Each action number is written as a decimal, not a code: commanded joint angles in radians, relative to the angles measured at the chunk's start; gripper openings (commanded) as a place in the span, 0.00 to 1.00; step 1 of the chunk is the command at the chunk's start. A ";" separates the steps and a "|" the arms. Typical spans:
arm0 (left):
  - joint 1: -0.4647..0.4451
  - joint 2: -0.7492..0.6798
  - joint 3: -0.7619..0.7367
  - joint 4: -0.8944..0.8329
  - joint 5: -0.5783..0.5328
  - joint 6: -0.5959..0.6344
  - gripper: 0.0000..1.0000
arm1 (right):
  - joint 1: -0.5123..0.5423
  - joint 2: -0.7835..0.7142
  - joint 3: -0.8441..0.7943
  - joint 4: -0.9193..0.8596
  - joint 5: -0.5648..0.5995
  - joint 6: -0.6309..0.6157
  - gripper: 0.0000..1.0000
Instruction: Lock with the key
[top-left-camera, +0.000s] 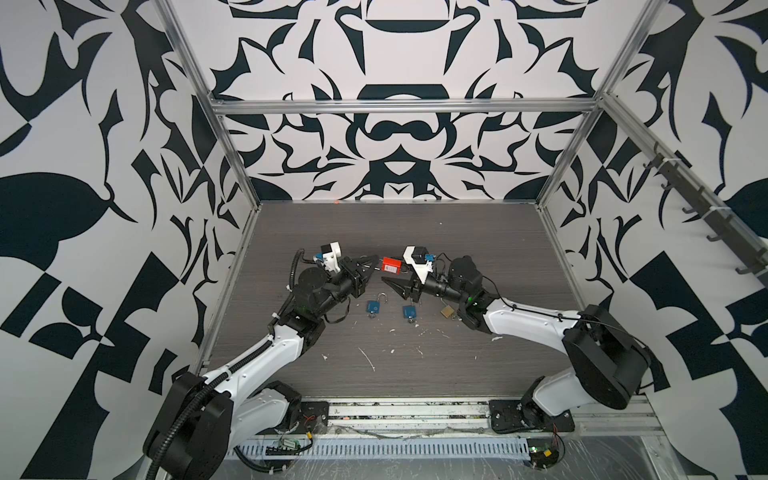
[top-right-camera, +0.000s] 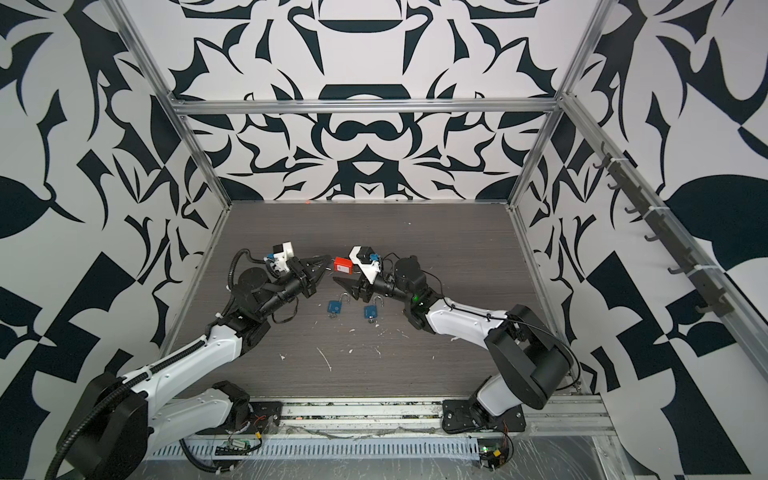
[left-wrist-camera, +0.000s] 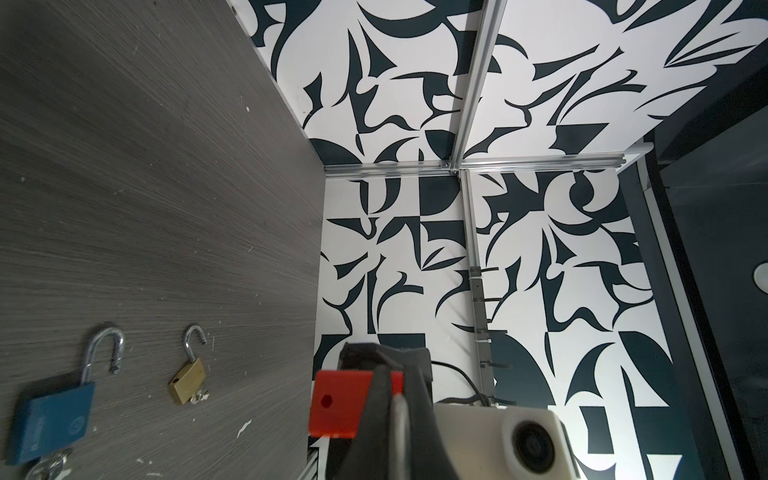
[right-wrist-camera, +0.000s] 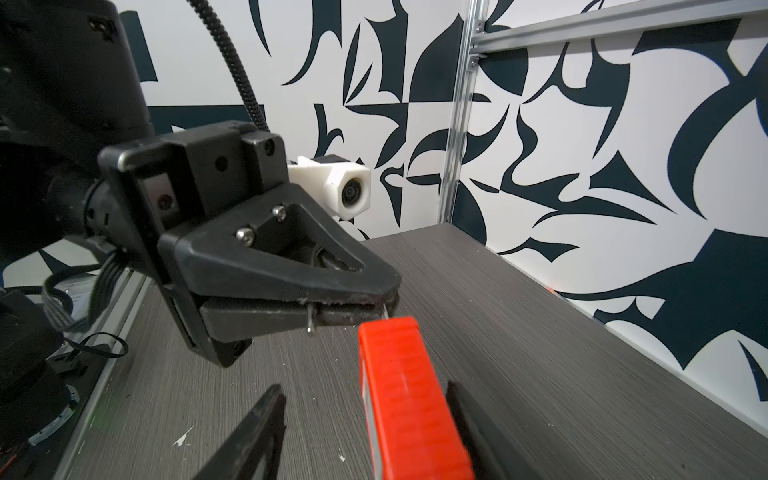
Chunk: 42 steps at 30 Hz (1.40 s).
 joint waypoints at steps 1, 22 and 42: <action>-0.003 0.005 0.030 0.060 0.024 -0.009 0.00 | -0.015 -0.059 0.022 -0.005 -0.029 0.055 0.62; -0.009 0.045 0.033 0.147 0.047 -0.037 0.00 | -0.045 -0.071 0.086 -0.188 -0.123 0.208 0.38; 0.051 -0.040 0.080 -0.203 0.147 0.342 0.99 | -0.228 -0.112 0.155 -0.363 -0.373 0.610 0.00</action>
